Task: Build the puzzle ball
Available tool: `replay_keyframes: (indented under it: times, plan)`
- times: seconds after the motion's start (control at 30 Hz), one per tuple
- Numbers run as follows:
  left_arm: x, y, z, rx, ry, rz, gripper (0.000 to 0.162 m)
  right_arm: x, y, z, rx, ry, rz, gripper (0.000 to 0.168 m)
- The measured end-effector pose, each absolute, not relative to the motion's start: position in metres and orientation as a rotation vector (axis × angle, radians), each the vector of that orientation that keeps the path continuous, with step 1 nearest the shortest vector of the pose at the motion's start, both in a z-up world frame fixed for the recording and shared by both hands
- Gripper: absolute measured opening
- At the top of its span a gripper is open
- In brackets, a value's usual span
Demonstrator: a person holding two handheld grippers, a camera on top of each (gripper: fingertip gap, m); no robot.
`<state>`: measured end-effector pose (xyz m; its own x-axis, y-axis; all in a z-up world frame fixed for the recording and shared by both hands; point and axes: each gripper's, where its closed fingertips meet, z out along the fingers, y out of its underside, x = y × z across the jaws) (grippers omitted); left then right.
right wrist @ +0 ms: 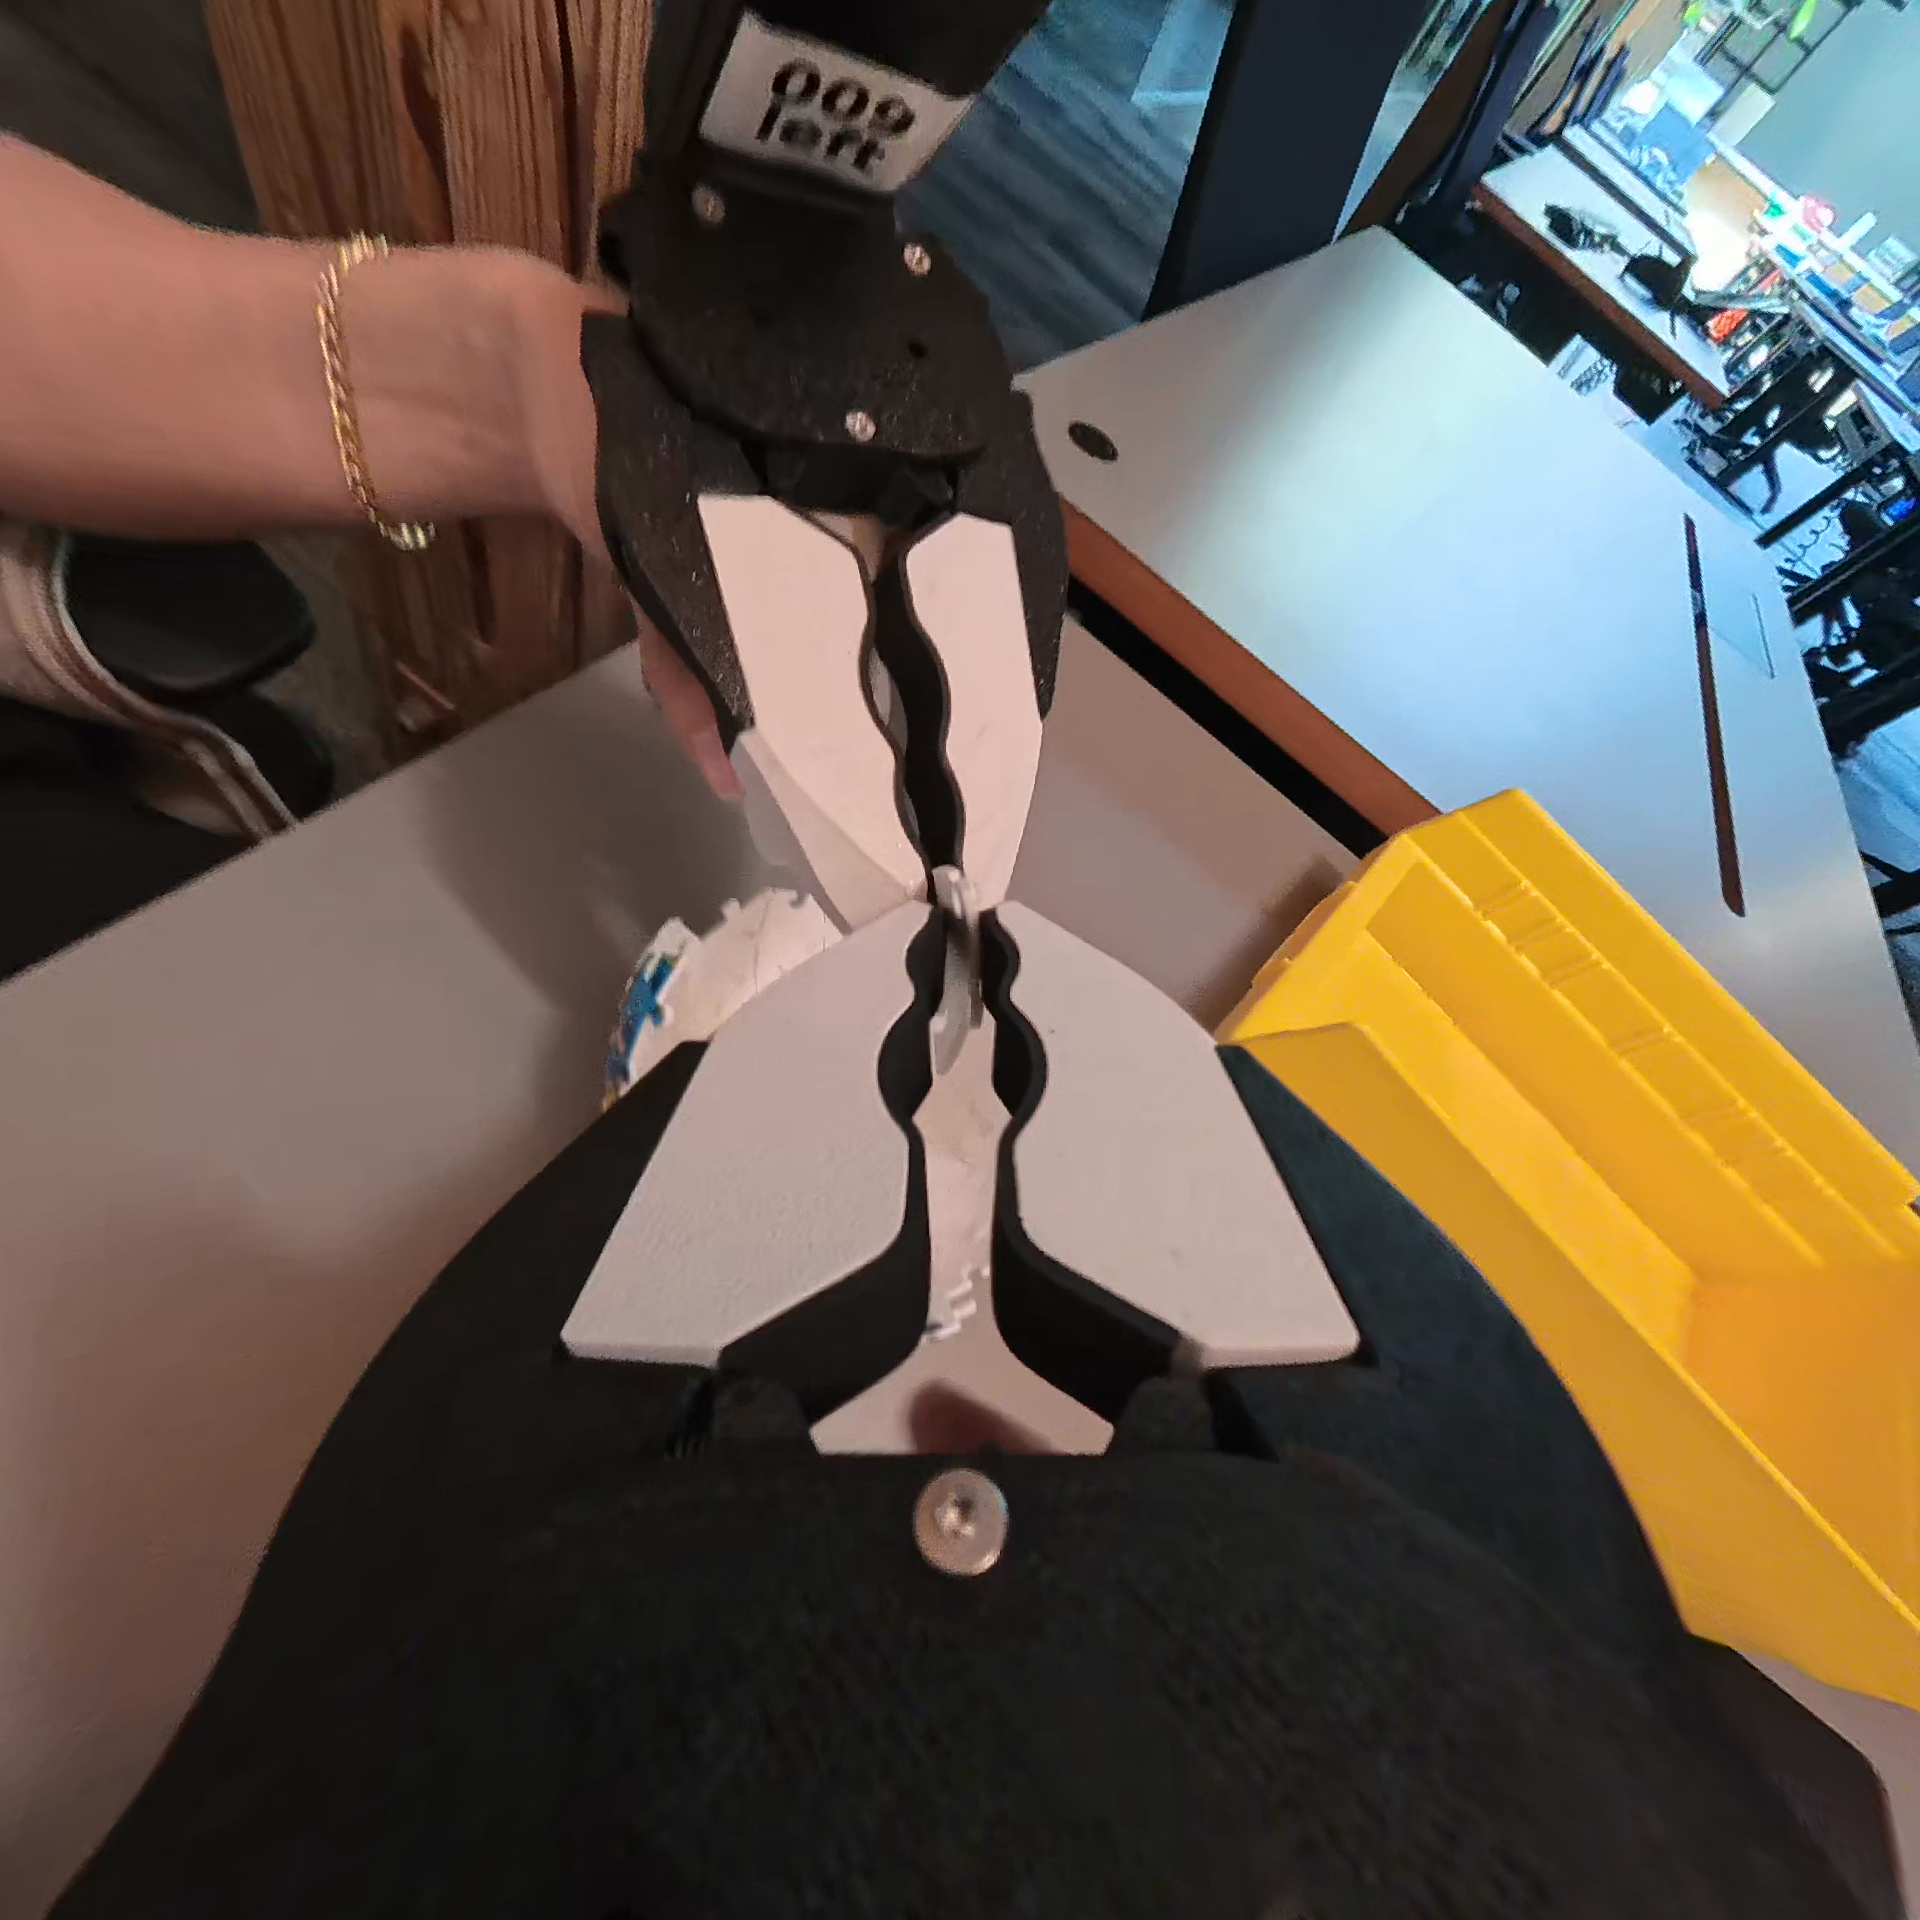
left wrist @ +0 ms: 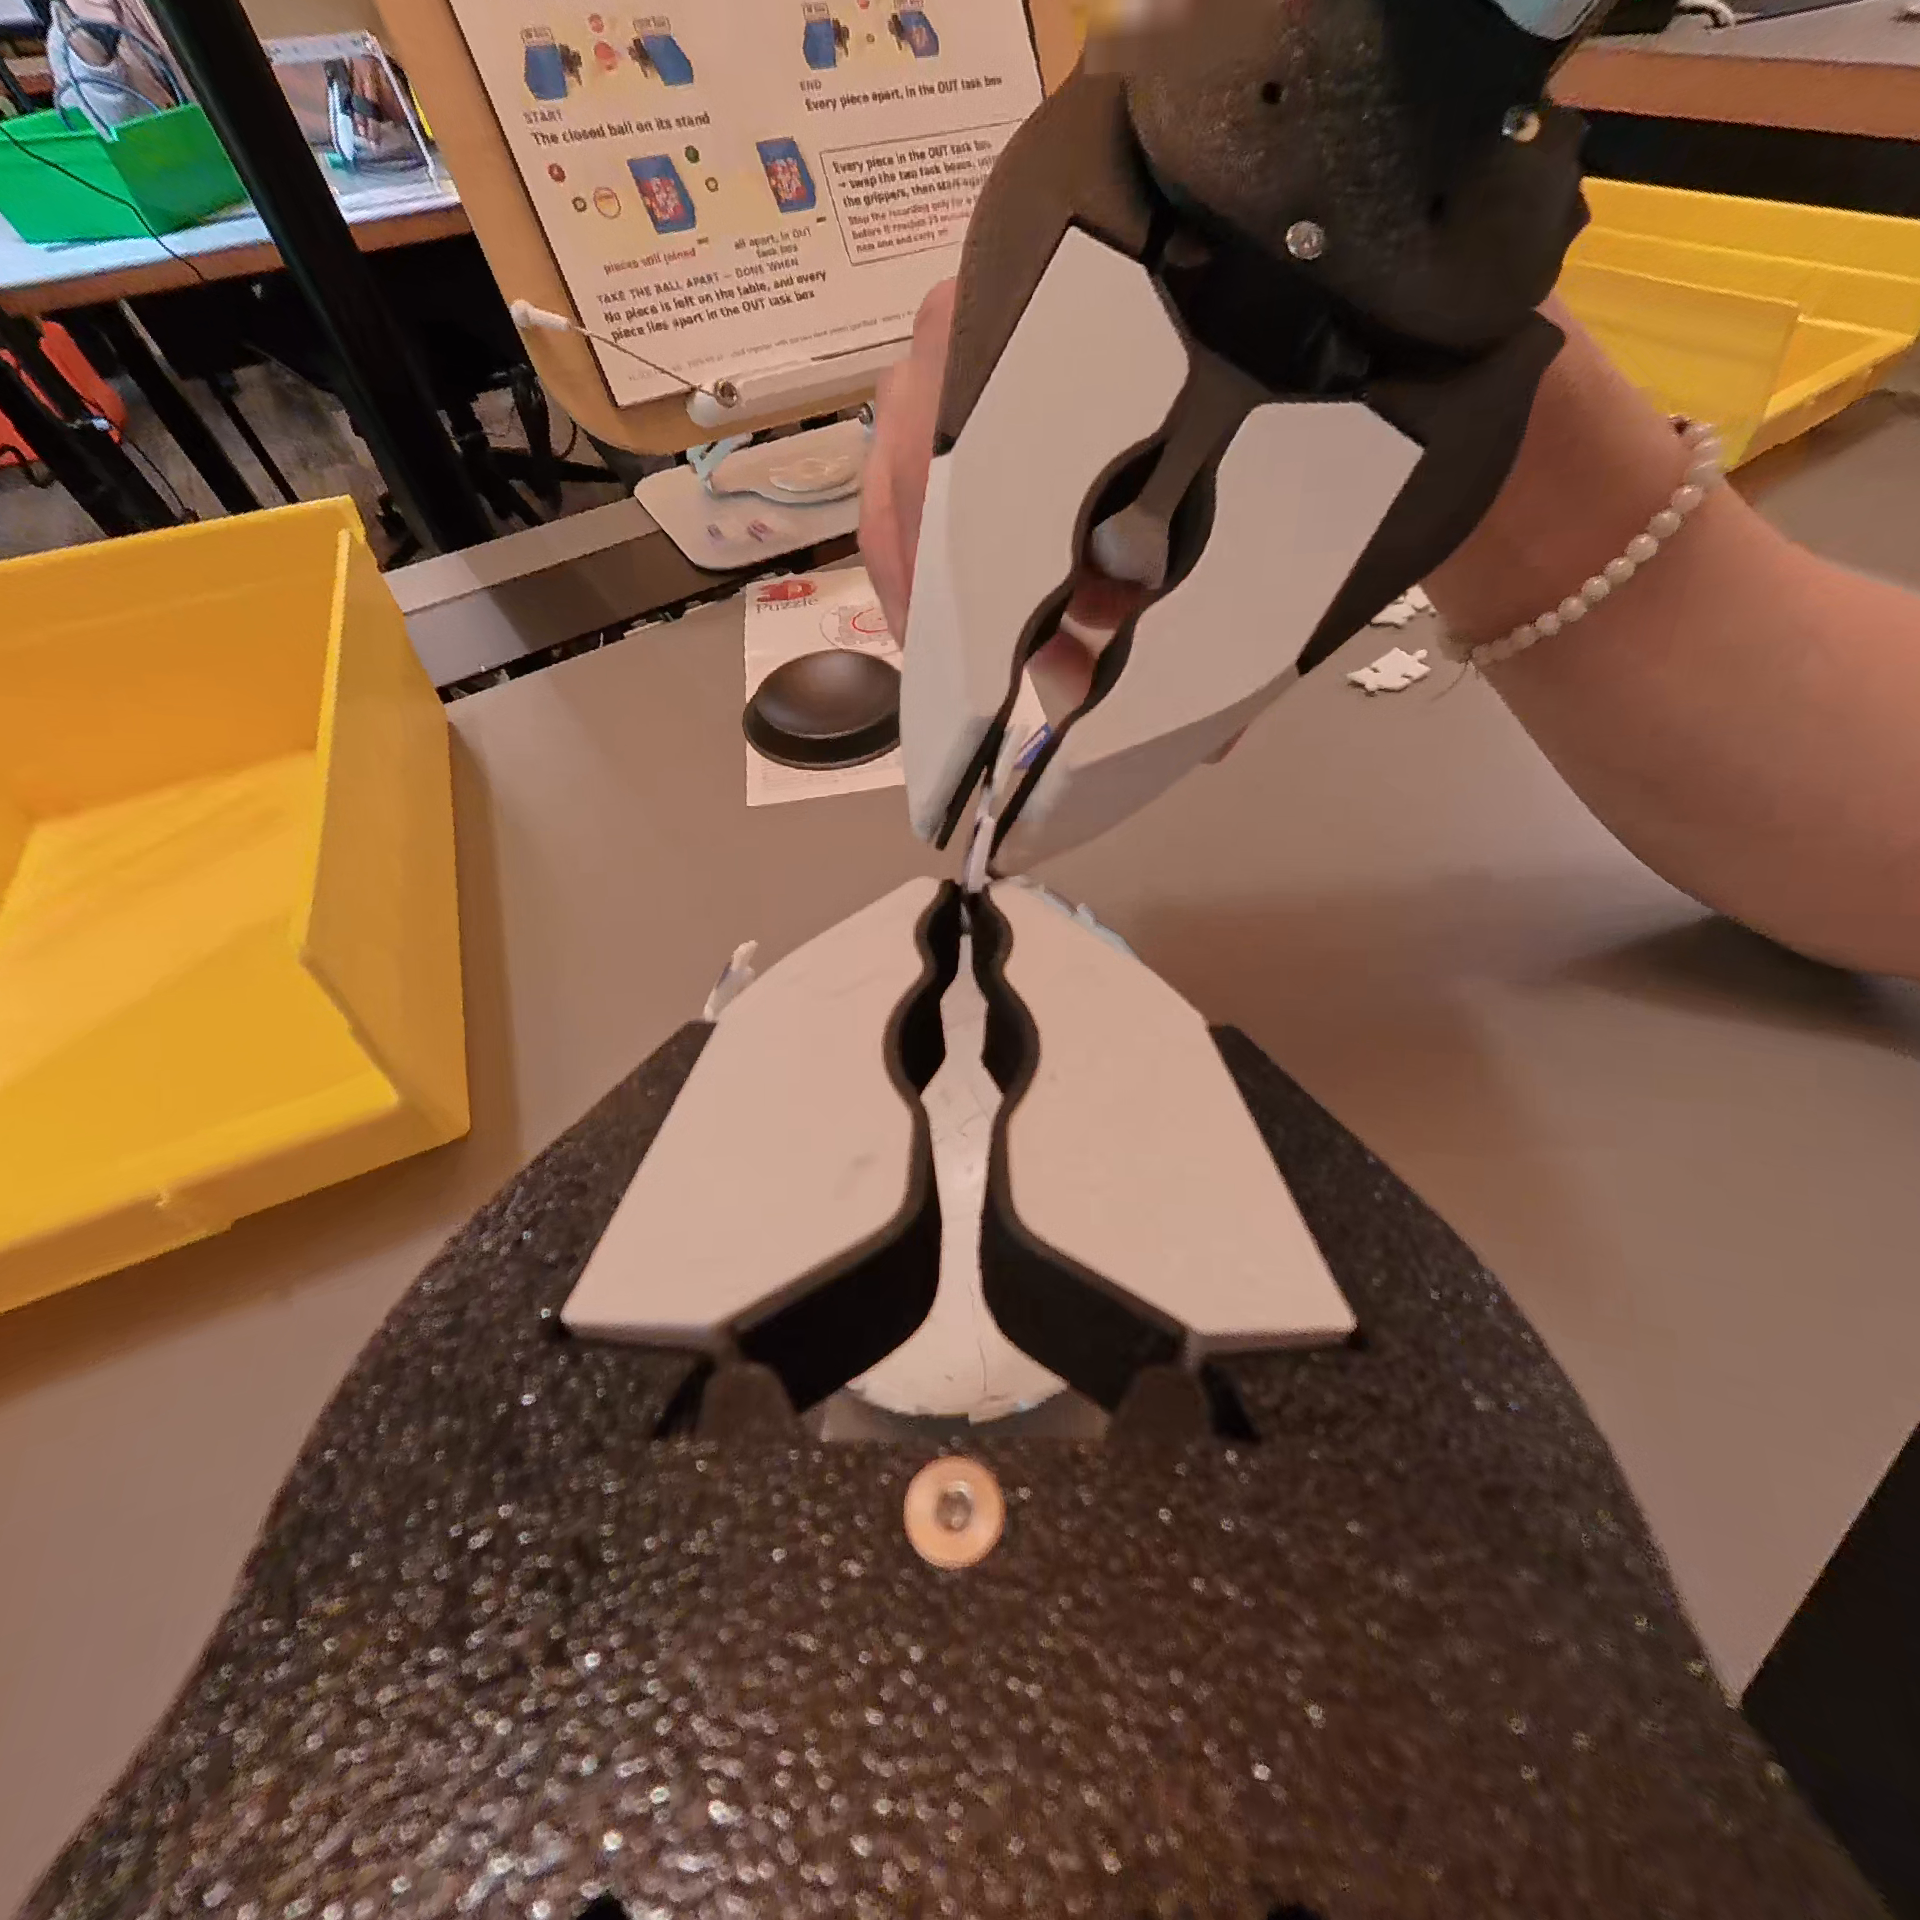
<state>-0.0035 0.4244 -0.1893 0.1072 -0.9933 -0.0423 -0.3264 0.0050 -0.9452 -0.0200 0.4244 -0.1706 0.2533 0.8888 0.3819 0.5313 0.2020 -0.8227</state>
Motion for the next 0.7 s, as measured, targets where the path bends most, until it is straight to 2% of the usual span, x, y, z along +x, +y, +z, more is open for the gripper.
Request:
replay_keyframes:
  times: [0.2, 0.23, 0.27, 0.33, 0.37, 0.4, 0.5, 0.53, 0.6, 0.7]
  plan:
    - [-0.007, 0.426, -0.176, -1.441, 1.328, -0.919, 0.001, -0.024, 0.424, -0.155, -1.386, -1.332, 0.509, 0.007]
    - [-0.008, 0.43, -0.174, -1.444, 1.31, -0.894, 0.002, -0.024, 0.426, -0.153, -1.373, -1.324, 0.504, 0.016]
    - [-0.01, 0.434, -0.173, -1.448, 1.292, -0.856, 0.002, -0.022, 0.427, -0.15, -1.364, -1.317, 0.495, 0.037]
    - [-0.015, 0.441, -0.172, -1.449, 1.274, -0.803, 0.002, -0.012, 0.437, -0.13, -1.332, -1.19, 0.461, 0.091]
    - [-0.017, 0.444, -0.171, -1.452, 1.261, -0.796, 0.002, -0.006, 0.441, -0.118, -1.325, -1.118, 0.483, 0.112]
    - [-0.019, 0.447, -0.17, -1.459, 1.242, -0.801, 0.002, -0.001, 0.44, -0.105, -1.299, -1.074, 0.527, 0.116]
    - [-0.021, 0.449, -0.17, -1.473, 1.223, -0.84, 0.002, 0.024, 0.447, -0.066, -1.179, -0.907, 0.529, 0.121]
    - [-0.021, 0.449, -0.171, -1.475, 1.221, -0.841, 0.002, 0.026, 0.449, -0.067, -1.211, -0.908, 0.565, 0.115]
    - [-0.019, 0.448, -0.174, -1.479, 1.232, -0.846, 0.002, 0.018, 0.445, -0.083, -1.244, -1.016, 0.627, 0.081]
    - [-0.014, 0.446, -0.179, -1.483, 1.243, -0.863, 0.002, 0.004, 0.453, -0.121, -1.353, -1.122, 0.541, 0.088]
